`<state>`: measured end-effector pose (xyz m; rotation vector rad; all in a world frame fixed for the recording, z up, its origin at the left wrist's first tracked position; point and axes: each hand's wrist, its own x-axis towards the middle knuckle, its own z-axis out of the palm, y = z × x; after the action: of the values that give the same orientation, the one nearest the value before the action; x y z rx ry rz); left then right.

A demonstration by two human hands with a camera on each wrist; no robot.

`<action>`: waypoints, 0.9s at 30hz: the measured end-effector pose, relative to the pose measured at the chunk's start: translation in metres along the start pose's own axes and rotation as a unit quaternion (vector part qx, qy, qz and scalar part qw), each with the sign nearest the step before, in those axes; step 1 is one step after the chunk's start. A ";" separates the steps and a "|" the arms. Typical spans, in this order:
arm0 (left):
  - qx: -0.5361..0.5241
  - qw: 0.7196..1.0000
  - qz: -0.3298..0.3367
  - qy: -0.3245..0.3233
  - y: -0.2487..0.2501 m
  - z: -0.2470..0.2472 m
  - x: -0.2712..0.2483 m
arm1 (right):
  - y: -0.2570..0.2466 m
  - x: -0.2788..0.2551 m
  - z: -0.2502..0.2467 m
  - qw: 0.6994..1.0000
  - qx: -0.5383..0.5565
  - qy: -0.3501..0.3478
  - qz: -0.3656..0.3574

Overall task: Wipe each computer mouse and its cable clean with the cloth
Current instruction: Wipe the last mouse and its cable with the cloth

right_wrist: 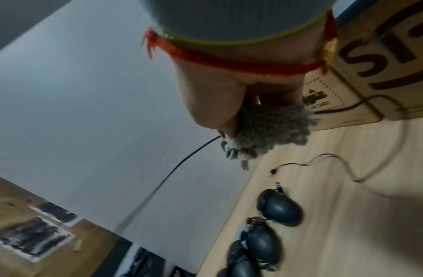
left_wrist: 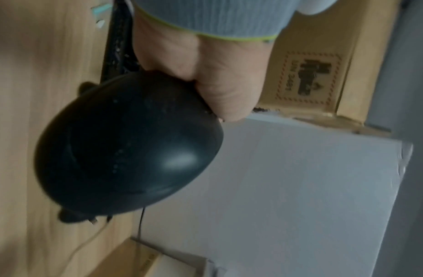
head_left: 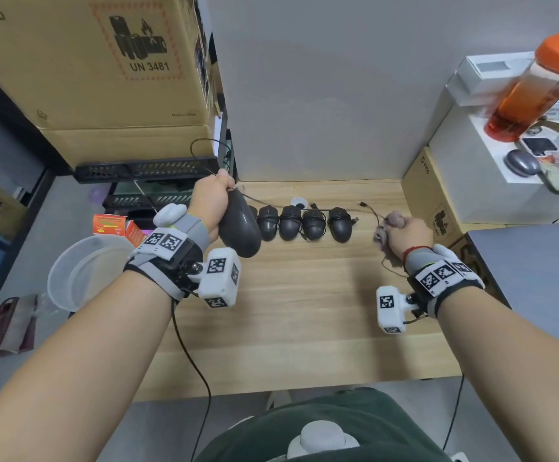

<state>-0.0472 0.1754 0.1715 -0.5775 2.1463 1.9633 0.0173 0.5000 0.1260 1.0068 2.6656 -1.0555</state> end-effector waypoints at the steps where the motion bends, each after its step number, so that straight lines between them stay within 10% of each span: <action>1: 0.026 1.000 0.004 -0.015 -0.001 0.003 -0.002 | -0.007 0.001 0.001 1.000 0.016 0.002 -0.025; 7: 0.221 0.965 0.007 -0.137 -0.017 0.044 -0.023 | -0.073 -0.029 0.015 0.958 0.150 -0.020 -0.243; 13: 0.158 0.965 -0.013 -0.207 -0.015 0.060 -0.031 | -0.097 -0.053 0.036 0.921 0.074 -0.086 -0.374; 27: -0.001 0.990 -0.051 -0.132 -0.013 0.053 -0.028 | -0.071 -0.044 0.051 0.919 -0.054 -0.117 -0.373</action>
<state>-0.0234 0.2312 0.1641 -0.3940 1.9169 1.8700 0.0013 0.4052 0.1424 -0.2022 2.8875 -1.0095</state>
